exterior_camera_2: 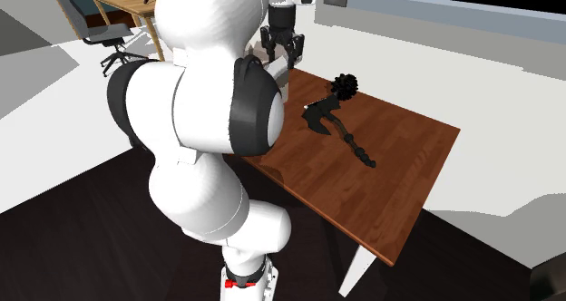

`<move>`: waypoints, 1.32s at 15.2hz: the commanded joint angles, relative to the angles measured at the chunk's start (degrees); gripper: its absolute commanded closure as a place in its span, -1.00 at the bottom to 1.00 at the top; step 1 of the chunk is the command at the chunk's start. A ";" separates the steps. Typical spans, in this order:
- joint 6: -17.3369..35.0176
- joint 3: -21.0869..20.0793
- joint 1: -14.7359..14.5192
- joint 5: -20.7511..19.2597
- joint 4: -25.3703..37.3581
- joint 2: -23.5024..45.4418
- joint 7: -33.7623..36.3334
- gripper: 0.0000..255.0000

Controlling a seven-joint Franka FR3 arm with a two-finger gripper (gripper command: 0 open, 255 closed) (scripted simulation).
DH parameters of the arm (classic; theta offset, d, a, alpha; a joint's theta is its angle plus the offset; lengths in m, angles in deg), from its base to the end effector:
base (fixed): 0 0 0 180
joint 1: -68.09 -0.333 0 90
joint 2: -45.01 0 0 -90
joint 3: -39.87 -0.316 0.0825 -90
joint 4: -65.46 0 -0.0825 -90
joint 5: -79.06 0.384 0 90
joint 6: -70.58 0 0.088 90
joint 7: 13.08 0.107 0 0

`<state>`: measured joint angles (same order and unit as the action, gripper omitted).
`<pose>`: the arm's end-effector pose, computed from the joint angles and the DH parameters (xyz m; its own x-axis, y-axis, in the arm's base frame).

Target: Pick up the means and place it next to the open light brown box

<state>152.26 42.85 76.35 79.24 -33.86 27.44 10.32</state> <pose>0.4302 -0.0897 0.6886 0.8244 -0.5660 -0.0089 -0.5660 -0.8242 -0.0166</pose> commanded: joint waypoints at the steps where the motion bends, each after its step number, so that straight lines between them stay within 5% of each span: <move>1: 1.62 -0.03 0.00 -0.02 -2.12 -0.54 0.03 1.00; 20: 16.33 -0.01 0.11 -0.19 -20.33 -4.04 -0.05 1.00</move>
<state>167.82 42.89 76.47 79.03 -53.44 23.43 10.21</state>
